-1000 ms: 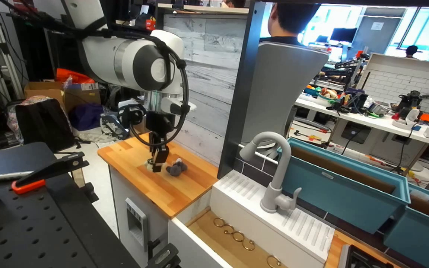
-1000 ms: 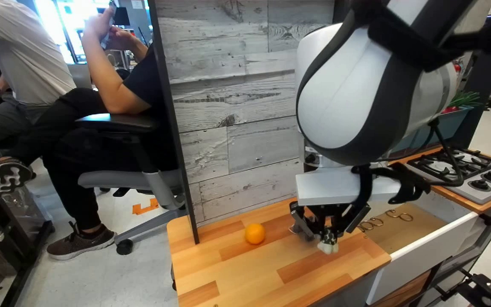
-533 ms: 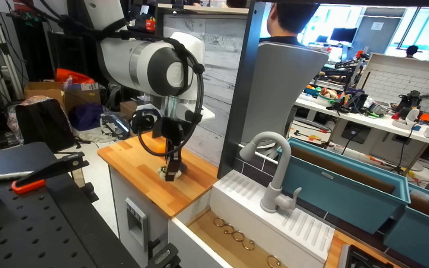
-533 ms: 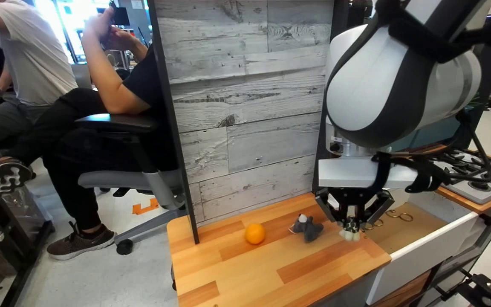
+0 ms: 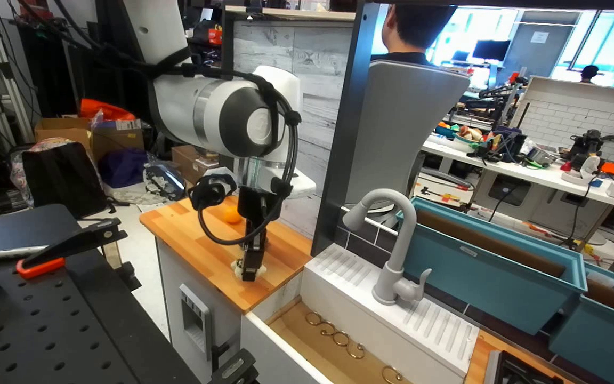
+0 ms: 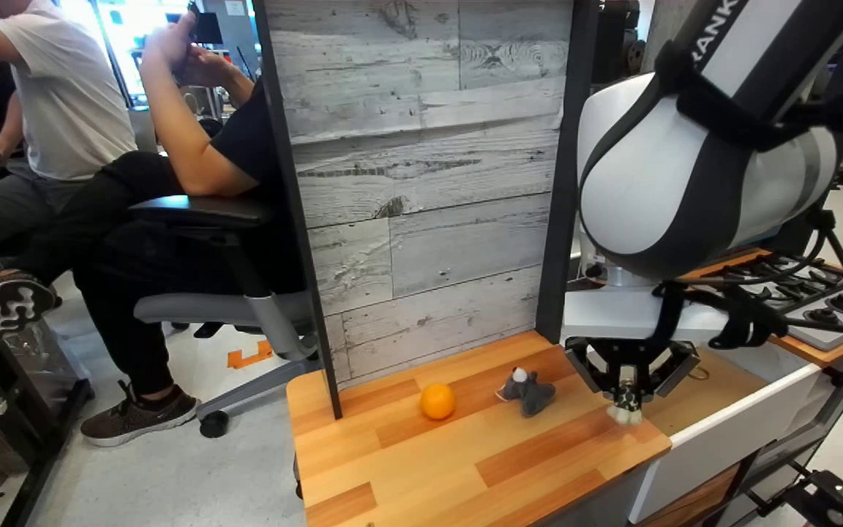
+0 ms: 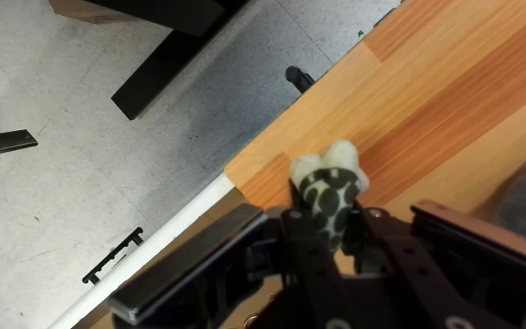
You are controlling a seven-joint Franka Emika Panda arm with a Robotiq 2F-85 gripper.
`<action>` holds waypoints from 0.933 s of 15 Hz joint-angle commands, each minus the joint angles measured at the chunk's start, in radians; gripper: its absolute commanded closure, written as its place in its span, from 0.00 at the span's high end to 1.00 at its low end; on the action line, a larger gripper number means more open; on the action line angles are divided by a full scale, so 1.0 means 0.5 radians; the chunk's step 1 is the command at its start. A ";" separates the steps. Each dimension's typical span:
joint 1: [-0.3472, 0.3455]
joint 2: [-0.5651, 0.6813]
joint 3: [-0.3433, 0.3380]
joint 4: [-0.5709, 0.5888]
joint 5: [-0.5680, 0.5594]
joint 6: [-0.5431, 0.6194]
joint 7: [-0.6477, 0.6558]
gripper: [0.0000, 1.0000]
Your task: Move the white plush toy
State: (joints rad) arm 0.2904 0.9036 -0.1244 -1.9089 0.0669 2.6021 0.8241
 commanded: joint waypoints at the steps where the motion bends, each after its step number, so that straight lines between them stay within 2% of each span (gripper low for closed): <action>1: 0.020 0.092 -0.016 0.113 -0.002 -0.075 0.042 0.04; 3: 0.025 0.125 -0.020 0.144 -0.004 -0.084 0.049 0.06; 4: 0.026 0.137 -0.021 0.160 -0.004 -0.093 0.054 0.41; 5: 0.027 0.148 -0.022 0.173 -0.004 -0.101 0.057 0.42; 13: 0.044 0.097 0.006 0.188 -0.016 -0.218 0.051 0.99; 14: 0.049 0.071 0.015 0.179 -0.011 -0.246 0.052 1.00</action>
State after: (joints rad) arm 0.3021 0.9611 -0.1224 -1.8291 0.0652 2.5295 0.8367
